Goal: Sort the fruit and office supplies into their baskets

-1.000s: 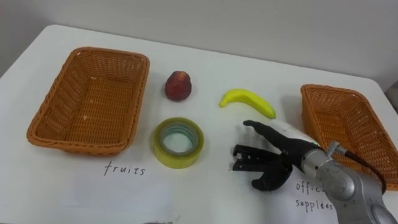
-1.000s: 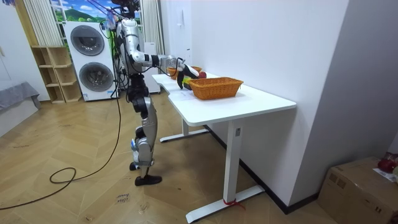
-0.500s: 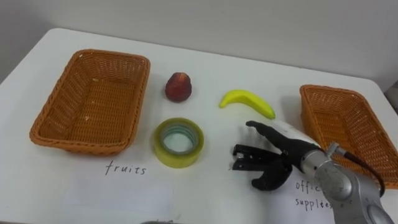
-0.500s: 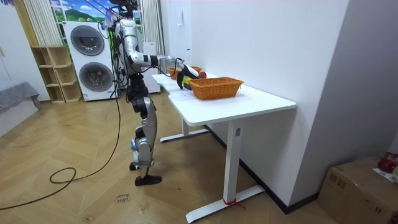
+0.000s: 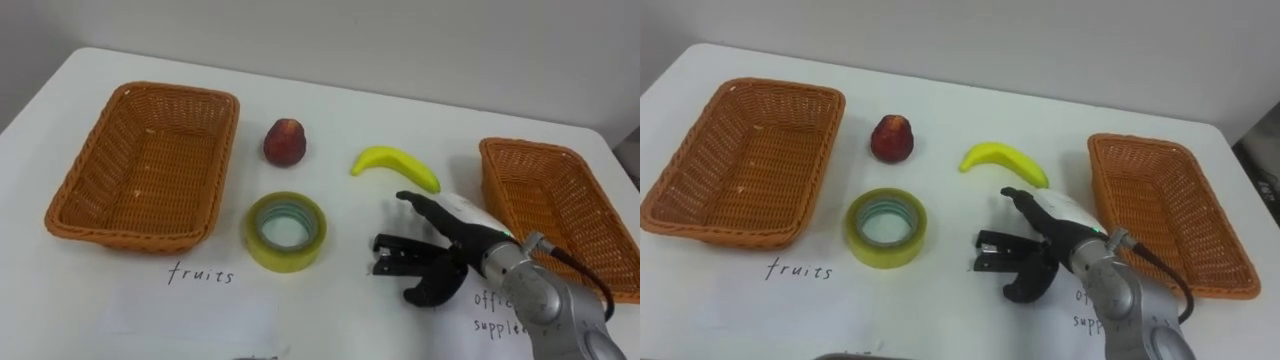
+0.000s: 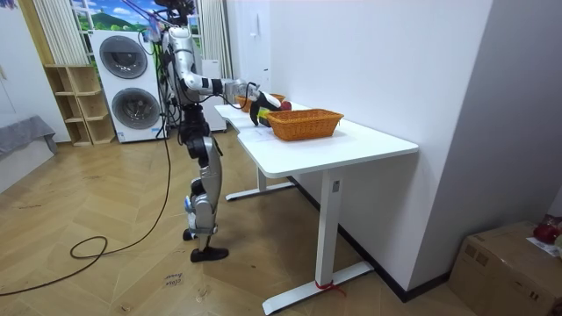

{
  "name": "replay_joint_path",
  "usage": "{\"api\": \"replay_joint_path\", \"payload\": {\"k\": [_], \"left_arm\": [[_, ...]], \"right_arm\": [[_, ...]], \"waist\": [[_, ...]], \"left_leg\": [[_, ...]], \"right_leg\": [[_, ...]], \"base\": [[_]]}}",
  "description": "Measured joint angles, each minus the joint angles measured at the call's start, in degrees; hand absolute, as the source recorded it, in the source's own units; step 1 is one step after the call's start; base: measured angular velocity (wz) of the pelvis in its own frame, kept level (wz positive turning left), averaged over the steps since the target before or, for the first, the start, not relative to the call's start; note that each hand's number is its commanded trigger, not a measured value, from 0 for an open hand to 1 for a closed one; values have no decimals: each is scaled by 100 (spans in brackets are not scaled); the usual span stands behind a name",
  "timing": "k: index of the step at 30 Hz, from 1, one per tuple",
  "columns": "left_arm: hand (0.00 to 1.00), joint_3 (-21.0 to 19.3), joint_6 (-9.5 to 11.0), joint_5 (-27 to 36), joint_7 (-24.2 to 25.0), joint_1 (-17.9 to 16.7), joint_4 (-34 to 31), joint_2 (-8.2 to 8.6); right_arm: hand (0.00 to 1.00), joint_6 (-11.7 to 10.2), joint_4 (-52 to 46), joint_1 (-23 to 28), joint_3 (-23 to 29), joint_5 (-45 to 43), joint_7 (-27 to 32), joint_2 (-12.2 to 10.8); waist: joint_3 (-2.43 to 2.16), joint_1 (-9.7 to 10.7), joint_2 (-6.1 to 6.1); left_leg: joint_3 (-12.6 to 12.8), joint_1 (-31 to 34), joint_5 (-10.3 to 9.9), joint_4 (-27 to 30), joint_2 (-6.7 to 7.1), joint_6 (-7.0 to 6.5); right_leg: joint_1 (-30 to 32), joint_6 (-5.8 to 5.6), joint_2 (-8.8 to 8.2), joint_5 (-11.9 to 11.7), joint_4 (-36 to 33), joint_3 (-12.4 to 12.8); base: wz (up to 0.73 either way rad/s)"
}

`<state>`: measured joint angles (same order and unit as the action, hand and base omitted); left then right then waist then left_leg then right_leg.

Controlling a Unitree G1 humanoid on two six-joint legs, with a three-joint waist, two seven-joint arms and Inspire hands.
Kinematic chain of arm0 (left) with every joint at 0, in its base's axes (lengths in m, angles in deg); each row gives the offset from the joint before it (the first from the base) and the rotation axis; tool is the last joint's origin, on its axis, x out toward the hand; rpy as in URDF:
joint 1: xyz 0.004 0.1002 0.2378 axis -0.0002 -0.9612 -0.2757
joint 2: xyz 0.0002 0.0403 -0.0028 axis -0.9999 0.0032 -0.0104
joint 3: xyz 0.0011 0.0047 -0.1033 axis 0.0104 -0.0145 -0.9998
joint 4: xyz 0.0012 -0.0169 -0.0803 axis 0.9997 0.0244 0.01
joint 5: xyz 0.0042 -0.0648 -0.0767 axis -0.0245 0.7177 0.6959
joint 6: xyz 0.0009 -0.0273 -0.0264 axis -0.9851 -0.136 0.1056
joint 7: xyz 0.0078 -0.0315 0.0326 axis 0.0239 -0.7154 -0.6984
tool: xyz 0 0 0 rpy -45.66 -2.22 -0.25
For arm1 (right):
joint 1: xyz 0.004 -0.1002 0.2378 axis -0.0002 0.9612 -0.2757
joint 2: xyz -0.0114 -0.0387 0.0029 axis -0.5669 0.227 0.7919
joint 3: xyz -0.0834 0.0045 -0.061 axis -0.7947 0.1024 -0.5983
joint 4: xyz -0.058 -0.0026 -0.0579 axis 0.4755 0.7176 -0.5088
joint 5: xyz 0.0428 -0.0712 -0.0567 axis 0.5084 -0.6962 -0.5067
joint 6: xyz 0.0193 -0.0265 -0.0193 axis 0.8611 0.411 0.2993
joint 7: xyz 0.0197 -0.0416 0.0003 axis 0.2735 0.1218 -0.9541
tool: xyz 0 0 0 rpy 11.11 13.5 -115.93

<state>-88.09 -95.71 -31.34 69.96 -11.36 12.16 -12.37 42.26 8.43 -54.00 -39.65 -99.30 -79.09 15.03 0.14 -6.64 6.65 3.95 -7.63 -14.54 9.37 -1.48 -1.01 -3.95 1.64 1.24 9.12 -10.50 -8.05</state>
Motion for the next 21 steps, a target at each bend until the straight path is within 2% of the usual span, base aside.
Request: {"api": "replay_joint_path", "payload": {"k": [17,21], "left_arm": [[0,-10,-195,-155,-69,5,-163,3],[0,-10,-225,-288,-69,5,-262,16]], "right_arm": [[0,169,222,-35,-54,-148,5,-13],[0,255,258,-36,-46,-151,-3,-78]], "waist": [[2,15,33],[-20,13,84]], "left_leg": [[-16,-3,4,39,12,-3],[-18,-3,4,43,11,-3]], "right_leg": [[-10,5,-14,-12,-21,-34],[-10,6,-12,-18,-19,-41]], "base": [[0],[0]]}}
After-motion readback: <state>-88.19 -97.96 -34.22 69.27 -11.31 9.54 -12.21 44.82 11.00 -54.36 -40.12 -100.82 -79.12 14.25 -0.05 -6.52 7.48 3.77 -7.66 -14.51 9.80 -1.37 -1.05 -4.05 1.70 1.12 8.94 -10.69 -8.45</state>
